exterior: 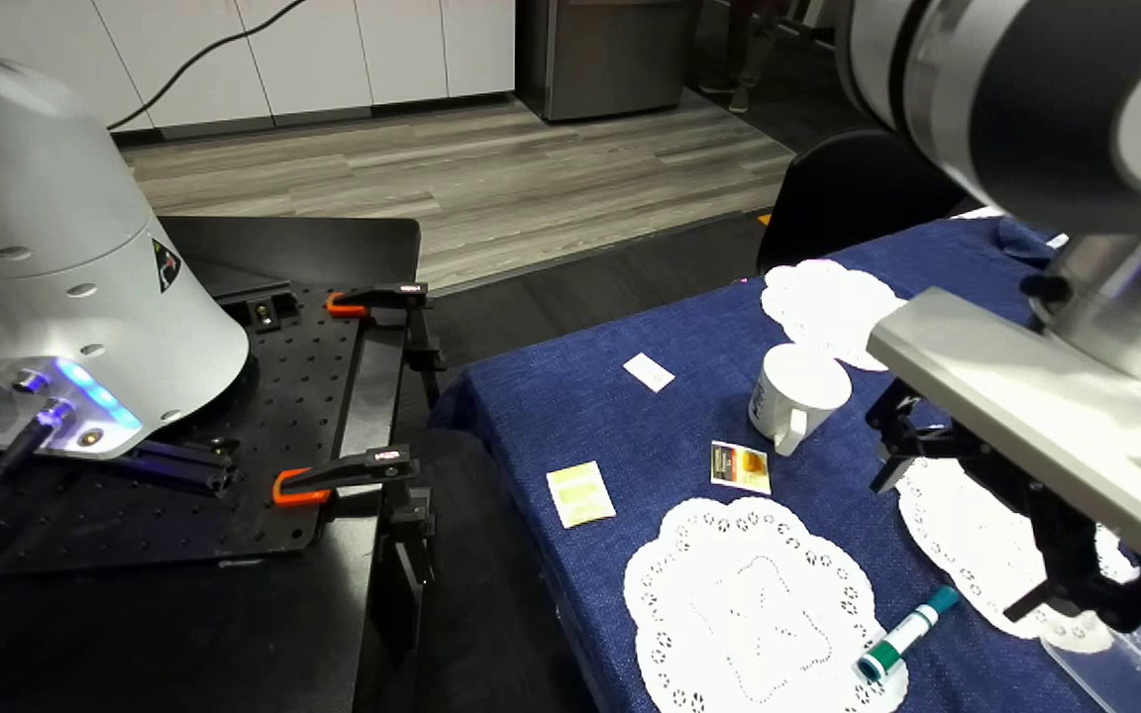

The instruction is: Put the green marker in the mug

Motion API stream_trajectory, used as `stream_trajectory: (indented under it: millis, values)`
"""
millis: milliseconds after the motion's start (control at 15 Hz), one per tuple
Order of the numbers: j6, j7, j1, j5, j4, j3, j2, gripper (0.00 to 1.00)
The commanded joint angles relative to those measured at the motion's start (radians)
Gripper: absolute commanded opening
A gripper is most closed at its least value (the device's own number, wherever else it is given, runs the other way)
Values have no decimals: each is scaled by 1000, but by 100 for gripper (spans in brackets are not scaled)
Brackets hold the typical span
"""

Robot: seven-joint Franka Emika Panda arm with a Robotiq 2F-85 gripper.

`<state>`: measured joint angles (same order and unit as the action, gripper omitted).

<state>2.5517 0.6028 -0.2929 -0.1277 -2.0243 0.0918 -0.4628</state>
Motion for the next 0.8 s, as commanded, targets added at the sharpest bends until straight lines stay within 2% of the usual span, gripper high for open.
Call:
stream_trajectory:
  millis: [0,200,600,667,733]
  values:
    - [47,107,-60,36,62,-47,-88,100]
    - [67,131,-78,30,118,-54,-172,100]
    - [28,107,-90,23,262,-52,-332,100]
    - [51,97,-79,10,195,-42,-286,100]
    - [51,96,-81,9,208,-43,-303,100]
